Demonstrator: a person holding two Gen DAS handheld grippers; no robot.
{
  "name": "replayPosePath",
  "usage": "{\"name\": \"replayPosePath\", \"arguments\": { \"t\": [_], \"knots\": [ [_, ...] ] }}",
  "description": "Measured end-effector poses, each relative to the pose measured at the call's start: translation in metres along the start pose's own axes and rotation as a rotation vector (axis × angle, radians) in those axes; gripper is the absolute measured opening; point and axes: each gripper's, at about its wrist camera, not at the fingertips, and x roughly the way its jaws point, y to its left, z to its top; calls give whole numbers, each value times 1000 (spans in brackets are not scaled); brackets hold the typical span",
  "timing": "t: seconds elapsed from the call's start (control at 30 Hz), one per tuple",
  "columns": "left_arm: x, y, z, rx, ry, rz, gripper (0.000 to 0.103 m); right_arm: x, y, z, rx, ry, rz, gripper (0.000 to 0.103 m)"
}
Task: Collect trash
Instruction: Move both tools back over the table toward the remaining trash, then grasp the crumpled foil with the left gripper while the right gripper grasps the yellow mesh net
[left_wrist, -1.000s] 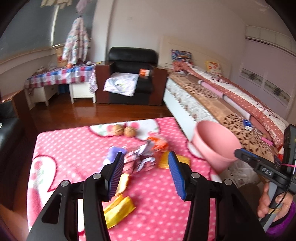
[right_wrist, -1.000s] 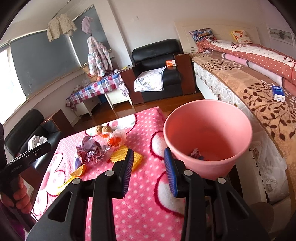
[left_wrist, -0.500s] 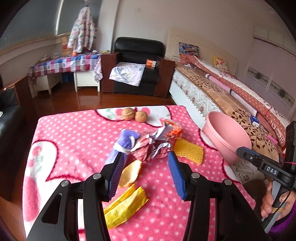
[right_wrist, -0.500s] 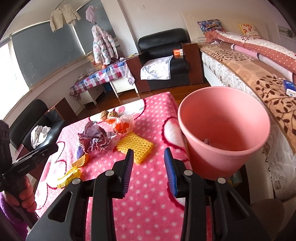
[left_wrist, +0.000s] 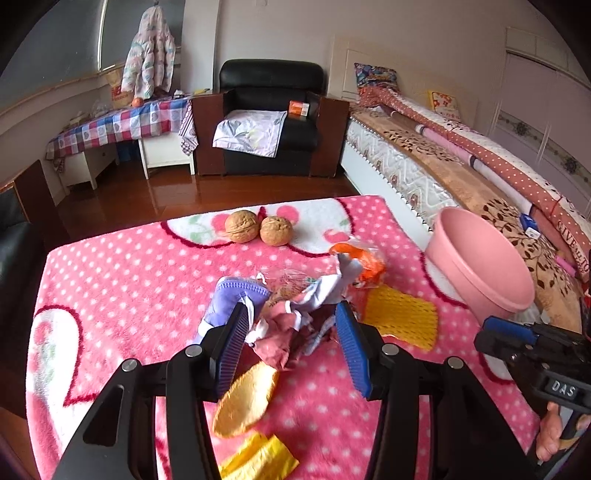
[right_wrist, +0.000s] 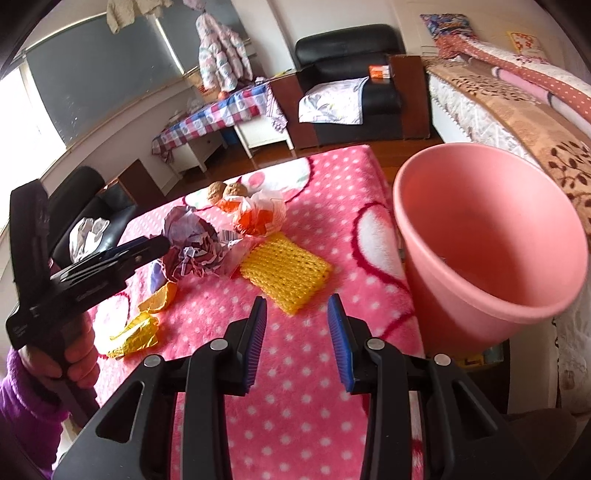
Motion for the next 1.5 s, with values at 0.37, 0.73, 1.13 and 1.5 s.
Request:
{"name": "replayPosePath", "arguments": {
  "t": [0.37, 0.73, 1.13, 1.5],
  "knots": [
    [21, 3, -3, 6, 39, -5, 20, 25, 28, 16, -181, 65, 36, 43],
    [-32, 10, -3, -60, -27, 5, 20, 63, 49, 19, -380, 135, -25, 43],
    [-108, 10, -21, -129, -103, 24, 20, 42, 37, 14, -309, 84, -28, 13],
    [-141, 4, -25, -127, -156, -4, 20, -15, 42, 10, -139, 5, 144, 13]
  ]
}}
